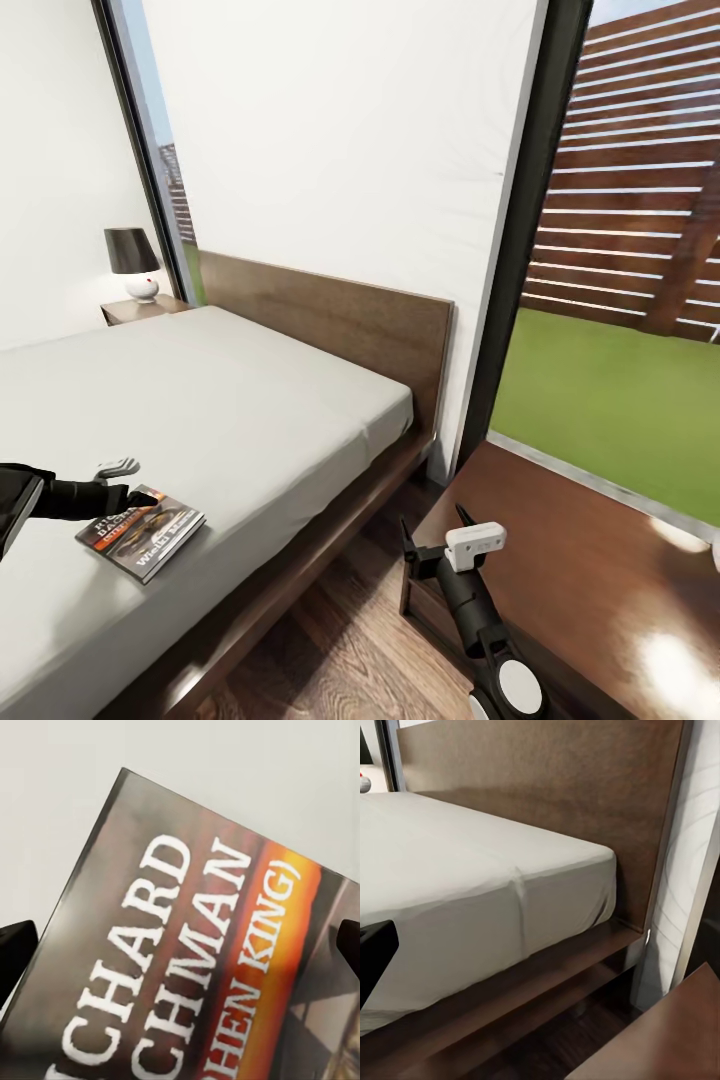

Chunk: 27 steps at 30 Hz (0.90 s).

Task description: In the bedroom, move the book from the bed onto either nightstand, and place the two sandals side by side next to the bed.

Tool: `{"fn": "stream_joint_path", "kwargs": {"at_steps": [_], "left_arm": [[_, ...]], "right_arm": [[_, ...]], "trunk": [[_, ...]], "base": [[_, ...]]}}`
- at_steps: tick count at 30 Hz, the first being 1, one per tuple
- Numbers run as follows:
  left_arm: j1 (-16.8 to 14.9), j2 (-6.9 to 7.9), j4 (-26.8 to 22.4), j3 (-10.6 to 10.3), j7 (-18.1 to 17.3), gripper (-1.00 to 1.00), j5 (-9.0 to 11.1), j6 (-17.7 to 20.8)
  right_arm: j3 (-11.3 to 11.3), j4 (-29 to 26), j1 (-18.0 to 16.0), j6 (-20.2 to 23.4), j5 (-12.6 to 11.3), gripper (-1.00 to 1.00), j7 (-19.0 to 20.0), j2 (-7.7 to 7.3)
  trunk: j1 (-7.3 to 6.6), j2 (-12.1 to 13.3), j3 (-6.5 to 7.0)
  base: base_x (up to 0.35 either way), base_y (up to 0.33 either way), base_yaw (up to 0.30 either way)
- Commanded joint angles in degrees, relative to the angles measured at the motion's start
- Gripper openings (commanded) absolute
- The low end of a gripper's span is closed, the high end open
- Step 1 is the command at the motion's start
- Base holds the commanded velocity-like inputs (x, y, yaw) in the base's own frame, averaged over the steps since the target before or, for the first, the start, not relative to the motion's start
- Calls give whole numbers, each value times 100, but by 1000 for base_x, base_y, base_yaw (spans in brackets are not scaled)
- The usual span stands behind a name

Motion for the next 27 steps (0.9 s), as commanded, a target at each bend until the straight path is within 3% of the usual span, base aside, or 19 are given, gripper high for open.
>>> {"fn": "stream_joint_path", "kwargs": {"at_steps": [1, 27], "left_arm": [[4, -7, 68, 18, -55, 100, 6, 96], [4, -7, 68, -33, -58, 100, 6, 96]], "right_arm": [[18, 1, -5, -15, -12, 100, -43, -7], [23, 54, -5, -15, -12, 100, -43, 0]], "trunk": [[0, -1, -7], [0, -1, -7]], "base": [[-13, -28, 0], [-4, -7, 0]]}}
